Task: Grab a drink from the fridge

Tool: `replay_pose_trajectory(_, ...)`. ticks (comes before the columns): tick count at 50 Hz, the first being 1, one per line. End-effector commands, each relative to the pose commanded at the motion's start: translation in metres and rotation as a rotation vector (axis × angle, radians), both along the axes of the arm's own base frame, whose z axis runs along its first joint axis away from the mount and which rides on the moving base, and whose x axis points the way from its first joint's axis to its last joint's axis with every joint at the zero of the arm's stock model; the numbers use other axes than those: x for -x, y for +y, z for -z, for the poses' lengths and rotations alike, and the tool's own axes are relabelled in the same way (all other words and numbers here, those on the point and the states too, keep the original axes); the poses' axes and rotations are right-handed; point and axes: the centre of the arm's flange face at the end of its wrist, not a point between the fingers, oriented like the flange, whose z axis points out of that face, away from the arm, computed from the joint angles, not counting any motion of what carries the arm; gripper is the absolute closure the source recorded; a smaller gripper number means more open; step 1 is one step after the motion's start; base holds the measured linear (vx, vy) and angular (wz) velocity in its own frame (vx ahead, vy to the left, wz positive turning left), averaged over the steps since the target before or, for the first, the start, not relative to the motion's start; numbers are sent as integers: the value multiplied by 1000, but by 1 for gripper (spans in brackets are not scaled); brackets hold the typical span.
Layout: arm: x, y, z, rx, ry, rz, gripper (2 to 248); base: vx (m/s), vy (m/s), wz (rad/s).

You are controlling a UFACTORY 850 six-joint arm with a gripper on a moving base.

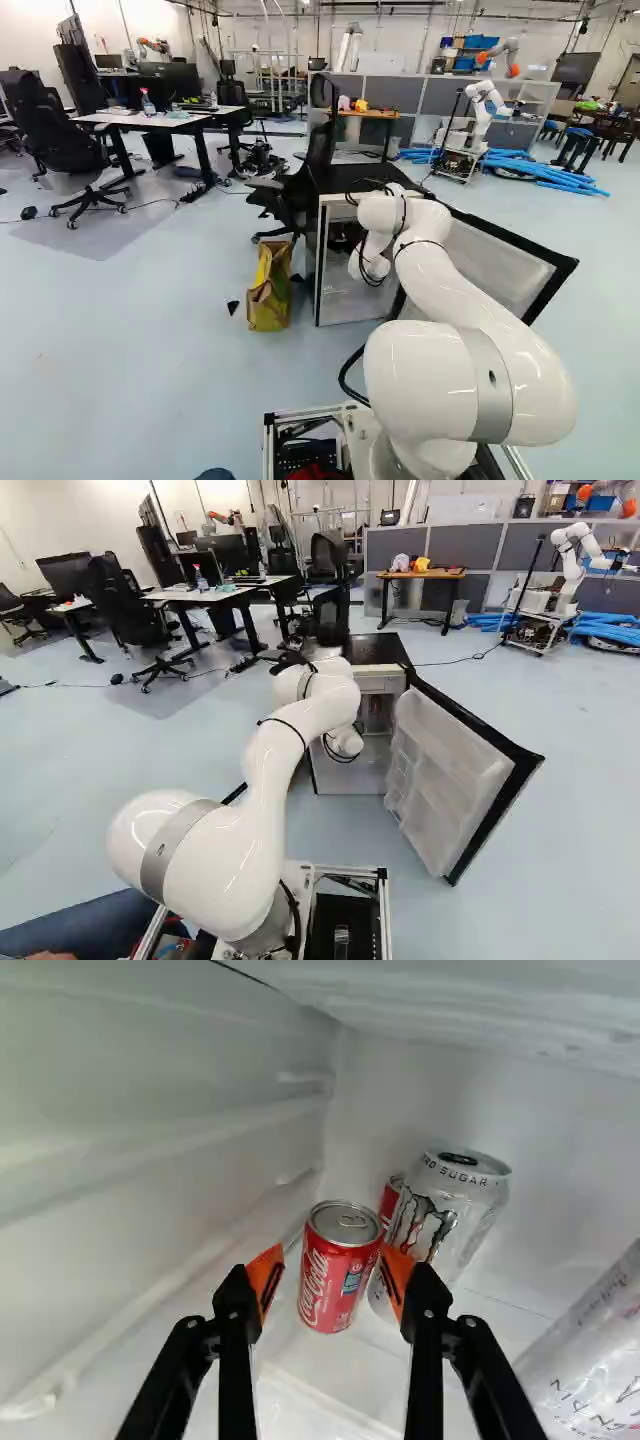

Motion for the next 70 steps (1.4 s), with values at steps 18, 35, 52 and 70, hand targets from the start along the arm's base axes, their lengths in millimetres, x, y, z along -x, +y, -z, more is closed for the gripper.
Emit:
replay_pose_trajectory(18, 0, 0, 0, 0, 0, 0, 159, 0, 0, 0)
replay_pose_trajectory(35, 8, 0, -3, -5, 19, 2, 159, 0, 0, 0)
replay_pose_trajectory(52, 26, 1, -10, -16, 61, 8, 159, 0, 0, 0)
replay_pose_trajectory(70, 50, 0, -18, -29, 109, 18, 159, 0, 0, 0)
